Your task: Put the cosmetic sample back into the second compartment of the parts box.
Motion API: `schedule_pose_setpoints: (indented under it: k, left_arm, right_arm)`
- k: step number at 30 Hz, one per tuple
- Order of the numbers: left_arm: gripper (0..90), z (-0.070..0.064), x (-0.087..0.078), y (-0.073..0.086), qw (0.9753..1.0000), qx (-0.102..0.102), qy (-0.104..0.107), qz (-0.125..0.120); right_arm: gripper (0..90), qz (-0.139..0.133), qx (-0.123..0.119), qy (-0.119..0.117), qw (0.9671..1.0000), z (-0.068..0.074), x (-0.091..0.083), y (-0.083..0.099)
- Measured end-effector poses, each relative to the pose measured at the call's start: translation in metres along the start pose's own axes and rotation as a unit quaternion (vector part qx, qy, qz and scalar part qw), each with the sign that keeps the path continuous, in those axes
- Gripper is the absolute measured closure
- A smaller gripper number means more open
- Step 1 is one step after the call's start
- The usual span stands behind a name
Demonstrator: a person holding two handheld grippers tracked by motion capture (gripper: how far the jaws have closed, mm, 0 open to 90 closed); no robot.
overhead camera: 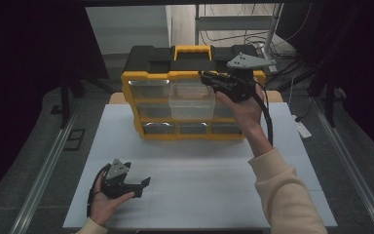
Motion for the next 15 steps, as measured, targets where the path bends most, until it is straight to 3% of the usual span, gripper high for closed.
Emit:
schedule_pose_setpoints:
  k: [15]
  left_arm:
    - [8.3, 0.0007, -0.0011, 0.0001, 1.0, 0.0, -0.002, -0.002]
  right_arm:
    - [80.5, 0.016, 0.0, -0.006, 0.9998, 0.0008, 0.0095, 0.0056]
Point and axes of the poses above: each handheld gripper's, and its own axes: x roughly forward along the jaws, y roughly out of its underside, z roughly to its left, the point moved 9 cm from there along x, roughly forward along the jaws, and after that the axes turned 2 degrees about z, right-handed, at the moved point
